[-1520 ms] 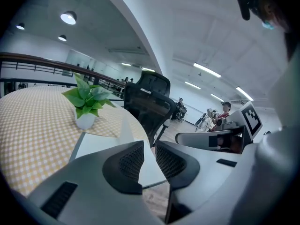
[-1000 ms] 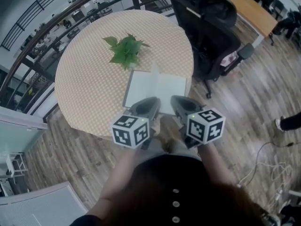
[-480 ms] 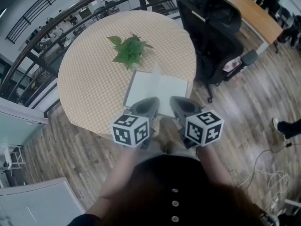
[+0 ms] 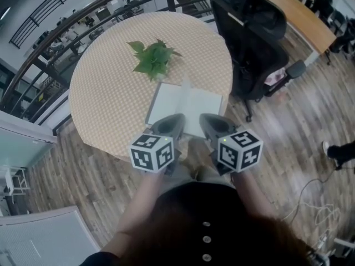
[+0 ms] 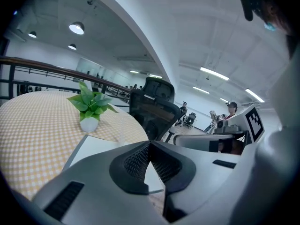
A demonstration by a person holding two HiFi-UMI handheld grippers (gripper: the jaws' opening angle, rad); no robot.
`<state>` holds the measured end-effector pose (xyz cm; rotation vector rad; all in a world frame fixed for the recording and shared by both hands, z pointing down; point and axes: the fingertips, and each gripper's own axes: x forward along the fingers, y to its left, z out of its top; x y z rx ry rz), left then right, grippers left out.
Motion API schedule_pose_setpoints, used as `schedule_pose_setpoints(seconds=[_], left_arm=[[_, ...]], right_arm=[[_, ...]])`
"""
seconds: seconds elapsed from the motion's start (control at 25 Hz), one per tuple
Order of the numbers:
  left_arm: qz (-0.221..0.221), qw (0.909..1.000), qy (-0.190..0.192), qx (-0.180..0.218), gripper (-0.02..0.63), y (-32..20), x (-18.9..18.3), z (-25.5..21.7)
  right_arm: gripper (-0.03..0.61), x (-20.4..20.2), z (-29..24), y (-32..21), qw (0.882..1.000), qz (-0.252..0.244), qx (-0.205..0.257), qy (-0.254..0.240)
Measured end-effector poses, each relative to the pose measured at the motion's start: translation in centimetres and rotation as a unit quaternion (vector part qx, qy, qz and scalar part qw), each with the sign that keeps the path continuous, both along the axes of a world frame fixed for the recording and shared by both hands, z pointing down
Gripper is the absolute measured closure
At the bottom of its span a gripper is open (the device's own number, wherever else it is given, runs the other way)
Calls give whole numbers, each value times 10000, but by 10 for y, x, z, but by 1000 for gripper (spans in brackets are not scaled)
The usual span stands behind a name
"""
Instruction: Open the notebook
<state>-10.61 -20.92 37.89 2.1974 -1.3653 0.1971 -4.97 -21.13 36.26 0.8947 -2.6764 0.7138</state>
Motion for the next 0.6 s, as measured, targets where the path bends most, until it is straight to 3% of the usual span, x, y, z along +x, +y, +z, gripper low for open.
schedule_pose_setpoints(seconds=[0.6], left_arm=[[-284, 9995, 3, 108, 604, 5, 14, -3]], right_arm=[[568, 9, 1, 2, 9992, -322, 142, 165]])
